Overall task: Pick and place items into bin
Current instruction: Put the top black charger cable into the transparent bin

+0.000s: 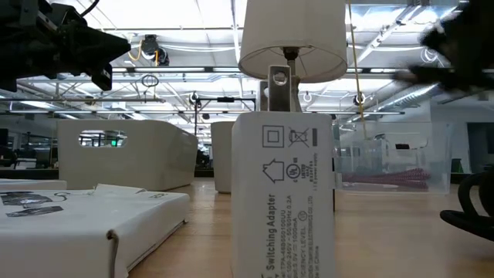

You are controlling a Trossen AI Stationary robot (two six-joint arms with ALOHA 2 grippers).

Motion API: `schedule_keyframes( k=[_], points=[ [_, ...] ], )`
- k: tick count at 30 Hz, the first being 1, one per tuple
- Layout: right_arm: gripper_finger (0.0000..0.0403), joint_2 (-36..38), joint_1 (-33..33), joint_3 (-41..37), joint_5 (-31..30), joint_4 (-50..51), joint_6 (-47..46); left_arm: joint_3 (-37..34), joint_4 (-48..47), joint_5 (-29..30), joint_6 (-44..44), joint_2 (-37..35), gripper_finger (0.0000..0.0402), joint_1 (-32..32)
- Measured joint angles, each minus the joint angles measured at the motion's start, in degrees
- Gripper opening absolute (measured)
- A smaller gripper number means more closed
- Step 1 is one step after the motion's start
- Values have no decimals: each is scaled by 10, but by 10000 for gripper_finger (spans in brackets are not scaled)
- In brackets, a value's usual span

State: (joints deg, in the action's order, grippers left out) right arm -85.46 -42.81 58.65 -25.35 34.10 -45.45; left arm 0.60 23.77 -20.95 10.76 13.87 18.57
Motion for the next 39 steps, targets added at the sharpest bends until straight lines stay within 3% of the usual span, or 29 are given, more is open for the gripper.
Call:
schedule_keyframes(
  k=[4, 7, 12, 22, 31, 39],
  points=[
    [10, 70, 29, 30, -156, 21, 19, 0, 2, 0, 0, 0, 49, 0],
    [10, 108, 71, 26, -194, 33, 55, 0, 3, 0, 0, 0, 49, 0],
    [10, 124, 163, -15, -165, 58, 89, 0, 3, 0, 0, 0, 49, 0],
    [9, 123, 293, -160, -77, -51, 82, 0, 3, 0, 0, 0, 49, 0],
    [12, 123, 320, -199, -19, -99, 90, 0, 3, 0, 0, 0, 49, 0],
    [90, 124, 327, -199, 2, -98, 56, 0, 4, 0, 0, 0, 49, 0]
  ],
)
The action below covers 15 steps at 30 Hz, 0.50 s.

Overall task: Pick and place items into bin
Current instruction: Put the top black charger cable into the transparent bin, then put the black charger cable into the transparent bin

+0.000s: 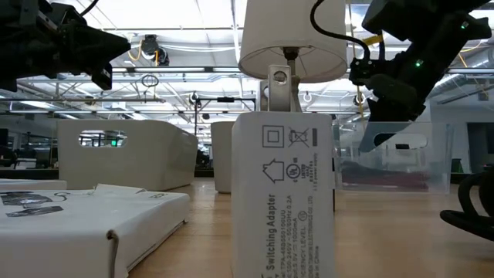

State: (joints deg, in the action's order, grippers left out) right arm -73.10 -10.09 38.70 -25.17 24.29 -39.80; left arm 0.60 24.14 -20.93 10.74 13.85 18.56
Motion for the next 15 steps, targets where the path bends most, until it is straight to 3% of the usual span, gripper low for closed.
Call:
schedule_keyframes(
  k=[8, 15],
  points=[
    [175, 24, -5, 21, 0, 2, 29, 0, 0, 0, 0, 0, 49, 0],
    [182, 68, -91, 110, 27, -4, 98, 0, 0, 0, 0, 0, 49, 0]
  ],
)
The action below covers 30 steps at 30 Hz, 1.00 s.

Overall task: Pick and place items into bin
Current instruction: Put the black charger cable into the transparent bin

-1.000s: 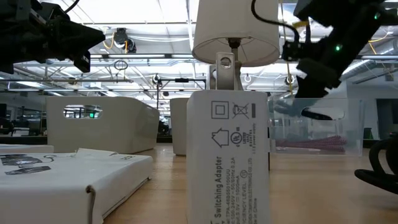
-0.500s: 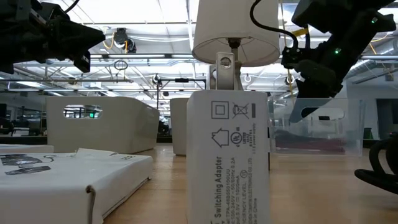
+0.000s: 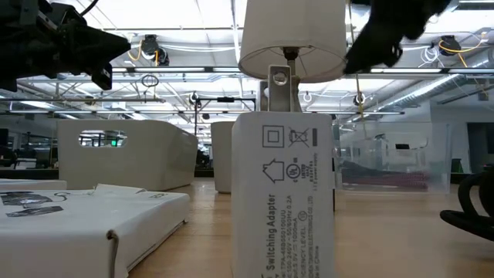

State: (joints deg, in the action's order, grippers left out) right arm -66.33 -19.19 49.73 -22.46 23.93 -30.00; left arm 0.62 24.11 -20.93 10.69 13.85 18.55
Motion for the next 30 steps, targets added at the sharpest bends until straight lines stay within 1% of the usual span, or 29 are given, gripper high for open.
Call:
schedule_keyframes(
  k=[2, 7, 9, 12, 16, 19, 22, 25, 30],
  points=[
    [176, -6, -40, 13, 17, -23, 22, 0, 0, 0, 0, 0, 49, 0],
    [167, -37, -133, 14, 63, -119, 52, 0, -9, 0, 0, 0, 49, 0],
    [168, -52, -164, 14, 77, -135, 51, 0, -16, 0, 0, 0, 49, 0],
    [175, -72, -199, 14, 77, -133, 12, 0, -21, 0, 0, 0, 49, 0],
    [195, -105, -227, 14, 77, -134, -23, 0, -21, 0, 0, 0, 49, 0],
    [218, -132, -242, 14, 80, -134, -42, 0, -21, 0, 0, 0, 49, 0],
    [243, -159, -247, 14, 118, -134, -68, 0, -20, 0, 0, 0, 49, 0],
    [263, -184, -249, 14, 139, -134, -91, 0, -21, 0, 0, 0, 49, 0],
    [278, -232, -257, 14, 169, -137, -101, 0, -21, 0, 0, 0, 49, 0]
  ],
)
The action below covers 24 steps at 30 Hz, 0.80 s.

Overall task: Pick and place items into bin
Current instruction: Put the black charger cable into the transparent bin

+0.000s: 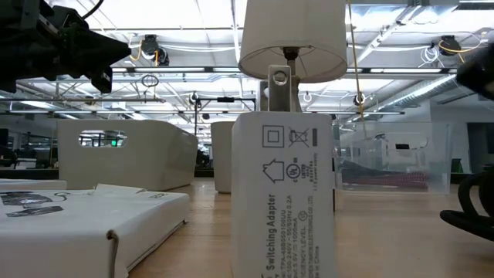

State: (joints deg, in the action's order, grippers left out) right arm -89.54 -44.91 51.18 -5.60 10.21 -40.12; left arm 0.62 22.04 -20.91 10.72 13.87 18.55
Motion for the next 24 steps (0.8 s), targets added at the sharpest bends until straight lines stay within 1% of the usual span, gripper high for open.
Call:
schedule_keyframes(
  k=[6, 8, 10, 12, 14, 16, 21, 22, 24],
  points=[
    [279, -68, -4, 0, 42, -15, -13, 0, 0, 0, 0, 0, 49, 0],
    [278, -88, -4, 2, 42, -16, -13, 0, 0, 0, 0, 0, 49, 0],
    [272, -105, -4, 3, 40, -19, -15, 0, 0, 0, 0, 0, 49, 0],
    [256, -120, -4, 3, 47, -15, -19, 0, 0, 0, 0, 0, 49, 0],
    [226, -131, -1, 3, 70, -10, -28, 0, 0, 0, 0, 0, 49, 0],
    [181, -133, 2, 3, 78, -2, -39, 0, 0, 0, 0, 0, 49, 0],
    [34, -106, 12, 2, 86, 5, -30, 0, 1, 0, 0, 0, 49, 0],
    [24, -96, 14, 1, 86, 4, -24, 0, 1, 0, 1, 0, 49, 0],
    [27, -74, 17, -1, 80, 20, -15, 0, 3, 0, 3, 0, 49, 0]
  ],
)
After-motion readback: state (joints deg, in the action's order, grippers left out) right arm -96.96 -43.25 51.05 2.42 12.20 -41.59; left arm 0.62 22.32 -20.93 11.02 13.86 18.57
